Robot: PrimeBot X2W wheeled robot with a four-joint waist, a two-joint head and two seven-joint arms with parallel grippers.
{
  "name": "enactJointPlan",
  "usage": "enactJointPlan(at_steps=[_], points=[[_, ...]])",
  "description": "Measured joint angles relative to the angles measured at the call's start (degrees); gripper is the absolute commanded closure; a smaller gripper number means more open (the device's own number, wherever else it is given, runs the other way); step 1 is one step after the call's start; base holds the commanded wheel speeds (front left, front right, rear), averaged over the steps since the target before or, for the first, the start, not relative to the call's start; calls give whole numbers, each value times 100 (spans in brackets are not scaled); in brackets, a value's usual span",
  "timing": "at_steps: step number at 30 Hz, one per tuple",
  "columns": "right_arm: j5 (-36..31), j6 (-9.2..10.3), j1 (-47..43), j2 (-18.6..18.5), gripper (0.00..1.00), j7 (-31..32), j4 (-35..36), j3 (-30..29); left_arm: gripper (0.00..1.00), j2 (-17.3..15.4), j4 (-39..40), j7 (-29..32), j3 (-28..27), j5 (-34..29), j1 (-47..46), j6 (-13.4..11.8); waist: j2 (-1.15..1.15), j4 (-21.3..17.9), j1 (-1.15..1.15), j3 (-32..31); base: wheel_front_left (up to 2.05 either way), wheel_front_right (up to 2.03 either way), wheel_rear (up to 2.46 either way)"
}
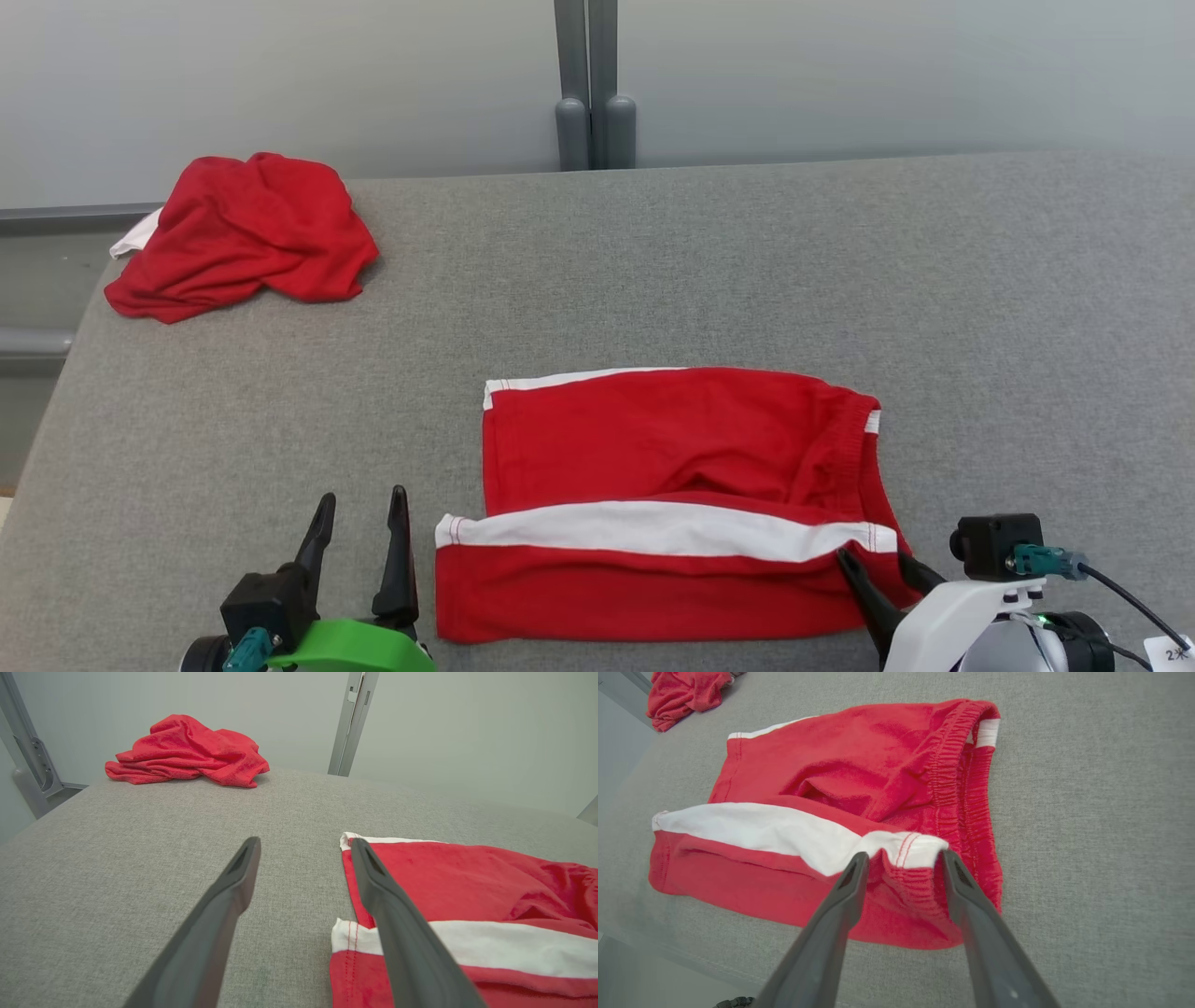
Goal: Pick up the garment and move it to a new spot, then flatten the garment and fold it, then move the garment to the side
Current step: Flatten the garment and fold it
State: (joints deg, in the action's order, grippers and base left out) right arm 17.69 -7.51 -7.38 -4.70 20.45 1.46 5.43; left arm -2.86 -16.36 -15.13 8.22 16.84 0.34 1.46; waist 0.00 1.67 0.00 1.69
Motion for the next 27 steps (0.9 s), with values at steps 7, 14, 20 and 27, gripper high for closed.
enactJointPlan(at_steps=[7, 14, 20, 27], points=[[37, -1, 83, -5, 55, -38, -254, -8, 0, 0, 0, 0, 0, 0, -2, -11, 0, 24, 0, 81, 0, 0, 0], [45, -1, 251, -10, 37, -193, -283, -5, 0, 1, -3, 0, -26, -1, -7, -10, 0, -6, 0, 122, 0, 0, 0], [44, 0, 304, -16, 66, -301, -118, -4, 0, 1, -21, 0, -26, -1, -10, 3, 0, -36, 0, 134, 0, 0, 0], [18, 0, 362, -200, 100, -571, 5, 108, 0, 1, -342, 62, 178, 404, -23, 162, 0, -91, 0, 169, 0, 0, 0]])
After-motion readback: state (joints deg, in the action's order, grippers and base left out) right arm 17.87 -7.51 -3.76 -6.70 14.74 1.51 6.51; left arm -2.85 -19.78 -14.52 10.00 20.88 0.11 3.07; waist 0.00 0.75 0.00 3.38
